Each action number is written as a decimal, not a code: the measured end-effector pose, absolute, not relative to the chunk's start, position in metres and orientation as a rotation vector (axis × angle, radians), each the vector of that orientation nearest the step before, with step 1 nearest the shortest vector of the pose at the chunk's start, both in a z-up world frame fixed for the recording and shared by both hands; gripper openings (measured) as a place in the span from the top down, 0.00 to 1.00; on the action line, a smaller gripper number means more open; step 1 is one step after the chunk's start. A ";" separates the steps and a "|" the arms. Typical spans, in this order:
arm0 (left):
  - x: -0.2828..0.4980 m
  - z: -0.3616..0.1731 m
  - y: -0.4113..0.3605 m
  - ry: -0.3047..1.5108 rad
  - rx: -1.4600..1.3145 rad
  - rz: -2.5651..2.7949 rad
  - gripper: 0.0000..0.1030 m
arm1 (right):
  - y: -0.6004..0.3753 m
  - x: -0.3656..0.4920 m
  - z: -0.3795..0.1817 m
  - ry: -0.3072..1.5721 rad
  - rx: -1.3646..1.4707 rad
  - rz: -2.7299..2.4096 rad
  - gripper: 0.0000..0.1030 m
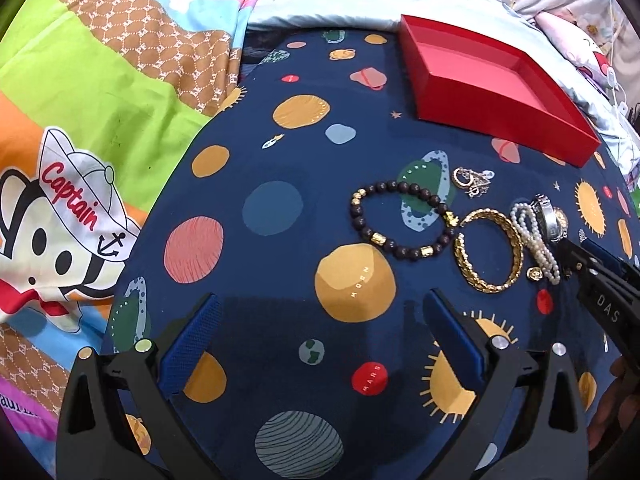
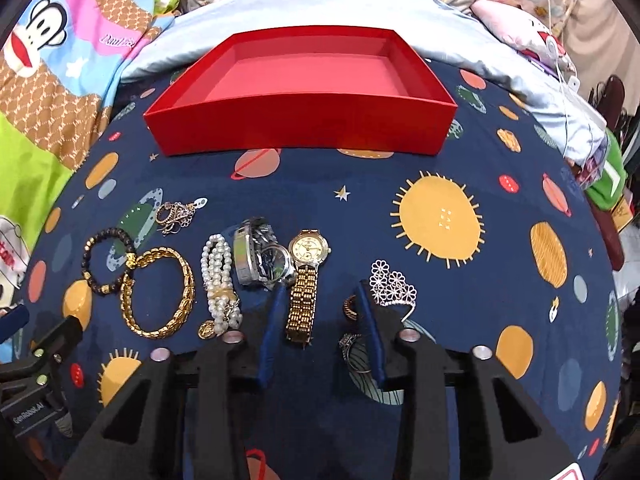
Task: Organize jewelry
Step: 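Grasp the gold bangle with the left gripper while the right gripper grasps the small gold charm, then carry both items over the red tray and open both grippers to drop them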
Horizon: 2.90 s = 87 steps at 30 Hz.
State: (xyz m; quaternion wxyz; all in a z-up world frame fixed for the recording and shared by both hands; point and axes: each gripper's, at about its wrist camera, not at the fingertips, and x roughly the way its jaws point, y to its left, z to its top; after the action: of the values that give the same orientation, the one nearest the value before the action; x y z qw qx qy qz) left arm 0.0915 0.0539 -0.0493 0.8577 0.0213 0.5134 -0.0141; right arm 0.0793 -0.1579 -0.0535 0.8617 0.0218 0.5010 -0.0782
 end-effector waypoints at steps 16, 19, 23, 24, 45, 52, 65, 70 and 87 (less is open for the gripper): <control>0.091 -0.046 0.041 1.071 0.056 -0.057 0.04 | -0.168 0.076 -0.050 1.058 0.132 -0.102 0.88; 0.091 -0.047 0.038 1.071 0.058 -0.063 0.04 | -0.173 0.068 -0.044 1.052 0.170 -0.092 0.88; 0.092 -0.049 0.034 1.089 0.043 -0.080 0.04 | -0.172 0.053 -0.037 1.050 0.177 -0.064 0.88; 0.092 -0.050 0.032 1.094 0.036 -0.088 0.04 | -0.171 0.050 -0.037 1.052 0.178 -0.057 0.88; 0.102 -0.062 -0.039 1.048 0.078 -0.192 0.29 | -0.182 0.009 -0.040 1.081 0.203 -0.065 0.88; 0.100 -0.056 -0.043 1.042 0.073 -0.234 0.49 | -0.183 0.010 -0.040 1.074 0.211 -0.063 0.88; 0.079 -0.004 -0.020 1.007 -0.017 -0.311 0.49 | -0.187 0.005 0.001 0.983 0.218 -0.039 0.88; 0.082 0.025 -0.013 0.966 -0.038 -0.325 0.49 | -0.193 0.011 0.019 0.951 0.252 -0.015 0.88; 0.244 0.077 -0.062 0.831 -0.011 -0.359 0.49 | -0.242 0.211 0.086 0.784 0.207 -0.033 0.88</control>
State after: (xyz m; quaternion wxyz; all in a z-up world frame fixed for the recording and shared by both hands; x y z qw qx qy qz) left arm 0.2439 -0.0622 0.0769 0.8992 -0.0052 0.4017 -0.1735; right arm 0.2114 -0.2422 0.0856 0.9188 0.1007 0.3814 -0.0158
